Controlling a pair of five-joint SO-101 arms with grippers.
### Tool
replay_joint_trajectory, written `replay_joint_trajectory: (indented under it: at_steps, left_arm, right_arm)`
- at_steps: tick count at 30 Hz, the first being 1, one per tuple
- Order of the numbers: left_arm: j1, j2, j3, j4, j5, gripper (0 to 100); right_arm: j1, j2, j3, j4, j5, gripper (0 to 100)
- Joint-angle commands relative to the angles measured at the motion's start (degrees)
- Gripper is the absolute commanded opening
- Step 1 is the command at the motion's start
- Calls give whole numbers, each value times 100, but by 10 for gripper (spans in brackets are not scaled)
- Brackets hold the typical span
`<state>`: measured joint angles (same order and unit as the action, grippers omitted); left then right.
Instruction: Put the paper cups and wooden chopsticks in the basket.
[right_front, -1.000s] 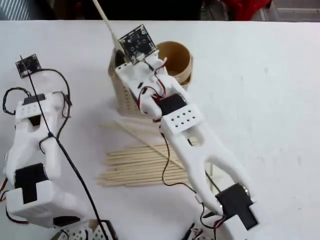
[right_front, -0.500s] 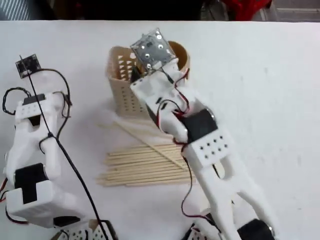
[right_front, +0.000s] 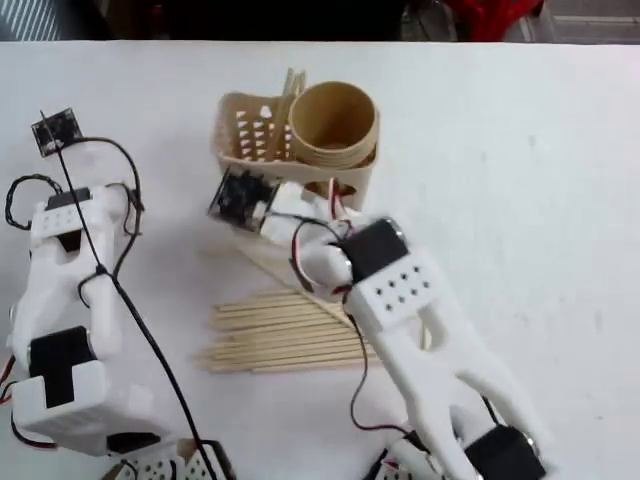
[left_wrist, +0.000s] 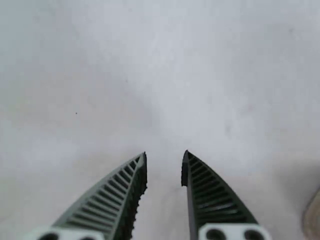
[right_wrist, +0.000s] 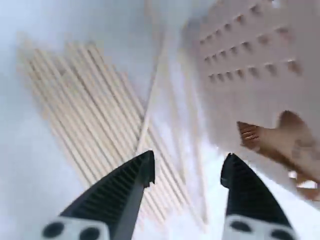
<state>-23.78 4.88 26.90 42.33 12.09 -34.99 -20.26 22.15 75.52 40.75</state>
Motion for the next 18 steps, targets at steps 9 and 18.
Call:
replay_joint_trajectory:
  at_steps: [9,18]
  left_arm:
    - [4,-31,-35,-97,35,133]
    - [31,-31,-53,-97,35,133]
  right_arm:
    - [-40,1947,897,-2079,88,222]
    - [-4,2659,879,-2563,105,209]
